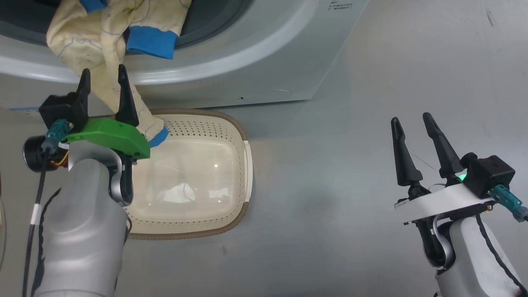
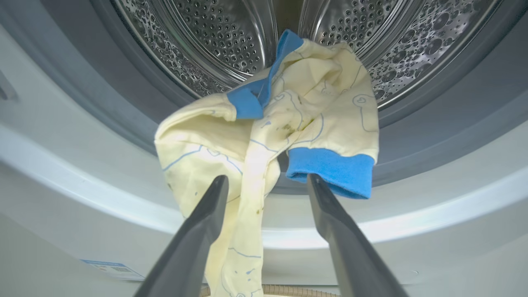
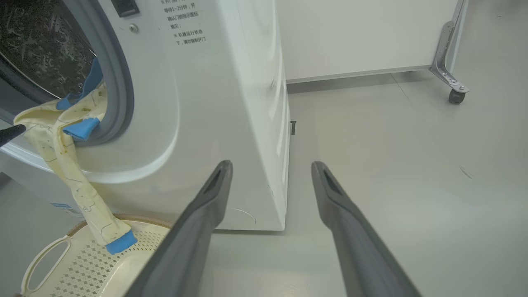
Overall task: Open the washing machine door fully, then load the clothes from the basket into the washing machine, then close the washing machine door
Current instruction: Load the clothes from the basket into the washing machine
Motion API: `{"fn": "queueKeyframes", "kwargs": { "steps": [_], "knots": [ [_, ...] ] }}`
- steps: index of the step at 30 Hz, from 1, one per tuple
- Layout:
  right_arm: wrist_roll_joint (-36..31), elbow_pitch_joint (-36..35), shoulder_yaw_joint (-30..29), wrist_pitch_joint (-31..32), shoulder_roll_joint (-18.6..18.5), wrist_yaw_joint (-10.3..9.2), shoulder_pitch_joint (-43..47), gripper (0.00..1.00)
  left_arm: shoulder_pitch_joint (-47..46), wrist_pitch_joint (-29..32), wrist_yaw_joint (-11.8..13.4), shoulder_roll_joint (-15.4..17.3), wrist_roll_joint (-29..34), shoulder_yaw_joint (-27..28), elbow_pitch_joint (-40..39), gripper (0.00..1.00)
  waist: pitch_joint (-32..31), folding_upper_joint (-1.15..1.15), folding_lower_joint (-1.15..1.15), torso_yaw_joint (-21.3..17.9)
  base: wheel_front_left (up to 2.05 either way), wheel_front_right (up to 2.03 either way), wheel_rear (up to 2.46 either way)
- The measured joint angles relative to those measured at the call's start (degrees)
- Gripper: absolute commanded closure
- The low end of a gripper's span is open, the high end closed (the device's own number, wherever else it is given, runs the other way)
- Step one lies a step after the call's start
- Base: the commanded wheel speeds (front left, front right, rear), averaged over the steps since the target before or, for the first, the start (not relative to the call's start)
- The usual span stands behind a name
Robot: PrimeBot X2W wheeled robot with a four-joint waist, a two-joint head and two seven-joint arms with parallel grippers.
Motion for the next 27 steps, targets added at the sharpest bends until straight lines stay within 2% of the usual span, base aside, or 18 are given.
{"fn": "queueKeyframes", "kwargs": {
  "steps": [19, 27],
  "knots": [
    [-0.3, 0.0, -0.6, 0.0, -0.1, 0.00, 0.0, 0.00, 16.0, 0.0, 0.0, 0.0, -2.8, 1.4, -11.9, 0.00, 0.0, 0.00, 0.00, 1.3, 0.00, 0.00, 0.00],
    [-0.3, 0.0, -0.6, 0.0, -0.2, 0.00, 0.0, 0.00, 19.2, 0.0, 0.2, 0.0, -3.3, 1.3, -14.4, 0.00, 0.0, 0.00, 0.00, 1.4, 0.00, 0.00, 0.00]
  ]
}}
